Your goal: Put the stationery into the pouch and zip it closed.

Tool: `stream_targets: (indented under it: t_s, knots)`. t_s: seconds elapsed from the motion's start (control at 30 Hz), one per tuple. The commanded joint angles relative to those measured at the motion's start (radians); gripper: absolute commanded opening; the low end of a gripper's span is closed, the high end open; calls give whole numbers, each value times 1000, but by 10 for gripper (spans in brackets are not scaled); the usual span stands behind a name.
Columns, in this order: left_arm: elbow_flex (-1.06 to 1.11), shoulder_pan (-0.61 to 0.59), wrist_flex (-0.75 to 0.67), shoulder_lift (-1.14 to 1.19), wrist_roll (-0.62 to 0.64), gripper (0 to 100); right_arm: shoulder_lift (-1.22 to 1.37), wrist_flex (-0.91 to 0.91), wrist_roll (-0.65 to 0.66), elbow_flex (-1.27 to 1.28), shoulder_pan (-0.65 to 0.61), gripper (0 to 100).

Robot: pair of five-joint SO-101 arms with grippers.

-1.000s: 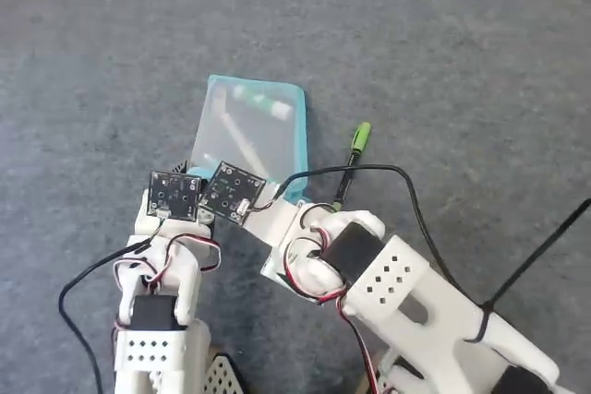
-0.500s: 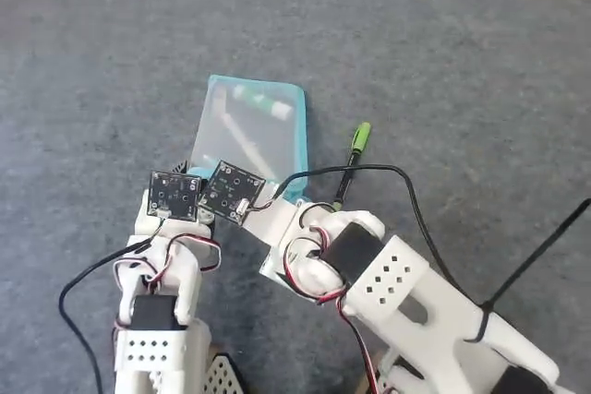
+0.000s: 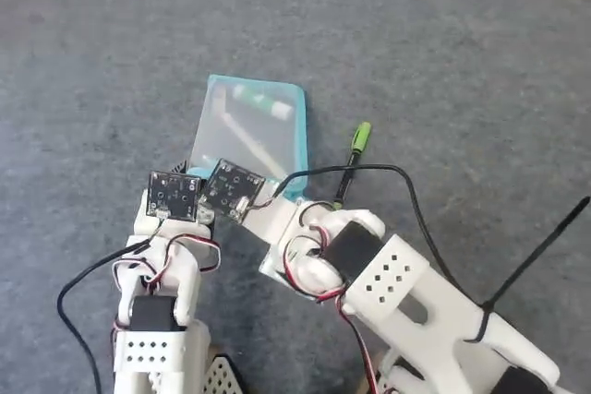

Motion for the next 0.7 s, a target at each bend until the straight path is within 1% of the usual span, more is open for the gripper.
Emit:
stream_targets:
  t_s: [0.0,0.2,0.4,0.47,0.53,0.67]
  knots:
    - [-33,8,-35,-12,-9,11,13,-24,-3,-9,53,116]
    - [-33,8,-35,-12,-9,11,94,-44,-3,-11,51,116]
    - [-33,8,-35,-14,-9,11,110,-47,-3,-11,51,110]
    - [-33,8,-35,-14,-9,11,108,-47,-5,-14,51,74]
    - [-33,8,-35,-14,-9,11,113,-38,-8,-43,53,9]
    - [-33,9,-35,-14,-9,11,117,21,-11,-135,54,6]
